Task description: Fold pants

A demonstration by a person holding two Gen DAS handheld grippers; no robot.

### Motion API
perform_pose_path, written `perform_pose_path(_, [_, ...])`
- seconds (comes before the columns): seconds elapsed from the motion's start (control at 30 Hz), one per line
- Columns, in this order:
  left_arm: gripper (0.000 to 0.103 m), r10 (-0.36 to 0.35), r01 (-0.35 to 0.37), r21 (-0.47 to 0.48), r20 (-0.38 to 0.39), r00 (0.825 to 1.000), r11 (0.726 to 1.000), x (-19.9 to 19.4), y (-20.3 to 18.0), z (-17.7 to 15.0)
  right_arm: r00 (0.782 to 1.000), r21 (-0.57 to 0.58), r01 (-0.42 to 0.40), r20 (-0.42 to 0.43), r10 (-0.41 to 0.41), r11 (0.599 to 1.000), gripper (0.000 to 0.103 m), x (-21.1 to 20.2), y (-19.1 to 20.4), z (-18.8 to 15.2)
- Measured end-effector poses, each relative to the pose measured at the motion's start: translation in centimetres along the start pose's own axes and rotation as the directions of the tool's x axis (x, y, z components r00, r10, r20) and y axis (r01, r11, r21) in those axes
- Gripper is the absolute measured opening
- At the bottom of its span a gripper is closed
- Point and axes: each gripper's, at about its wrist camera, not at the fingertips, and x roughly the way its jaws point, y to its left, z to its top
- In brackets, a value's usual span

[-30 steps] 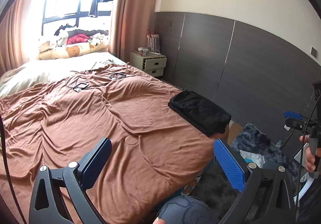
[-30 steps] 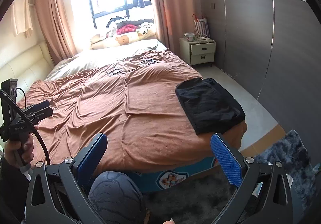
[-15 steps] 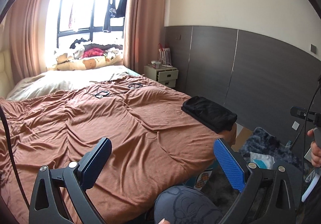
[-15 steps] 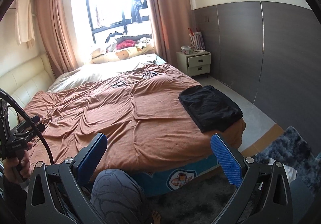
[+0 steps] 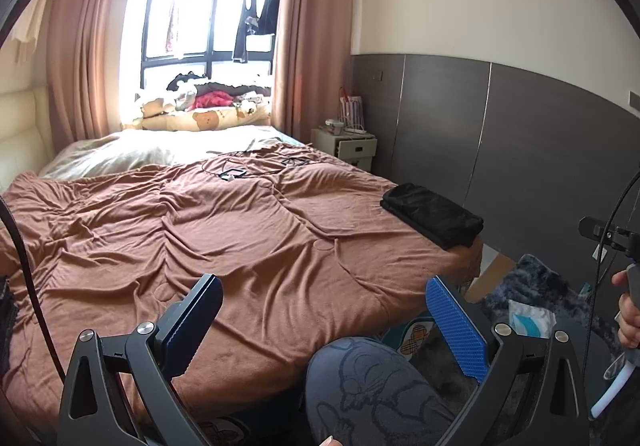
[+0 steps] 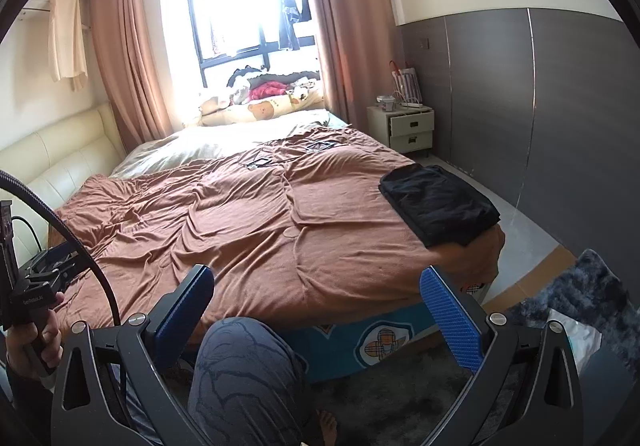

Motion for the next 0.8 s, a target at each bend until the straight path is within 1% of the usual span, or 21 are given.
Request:
perform_pose_path(0.07, [0.103,0.008,-0.008,-0.002,0.008,1.0,1.0,-0.6,0.0,-0.7,1.0,-0.008,-0.009,-0.009,0.009,1.0,0.103,-0.1,0.6,-0.6])
perform_pose_path(0.2, [0.103,0.013,-0.014,-0.022,-0.004,1.0,1.0,-1.1,0.0,-2.1,1.0,-0.048,0.019,0.008,-0.019,0.999,0.103,-0.7,1.8,-1.7])
perform_pose_path(0.27, [0.103,0.032,-0.032,-0.02,0.001,0.999,0.999,-1.4,-0.2,-2.8,1.0,-0.056,0.027,0.014,-0.027,0.998,0.103,-0.9,2.4,-2.1])
perform_pose_path(0.4, [0.103,0.061,-0.061,-0.008,0.009,0.998,0.998,-2.0,-0.7,-4.1,1.0,-0.051,0.024,0.012,-0.024,0.998,0.103,-1.0,3.2,-3.3])
perform_pose_path(0.57, [0.103,0.073,-0.073,-0.001,0.017,0.997,0.997,-2.2,-1.1,-5.2,0.999,-0.036,0.032,0.016,-0.031,0.999,0.103,-0.6,3.9,-4.6])
perform_pose_path(0.7, [0.103,0.08,-0.08,-0.002,0.015,0.997,0.997,-2.4,-1.0,-5.9,0.997,-0.026,0.066,0.033,-0.065,0.997,0.103,-0.3,4.4,-5.5])
perform_pose_path(0.8, [0.103,0.09,-0.09,0.009,0.023,0.996,0.996,-2.8,-1.1,-6.3,0.996,-0.015,0.075,0.038,-0.075,0.997,0.103,0.0,5.0,-6.2])
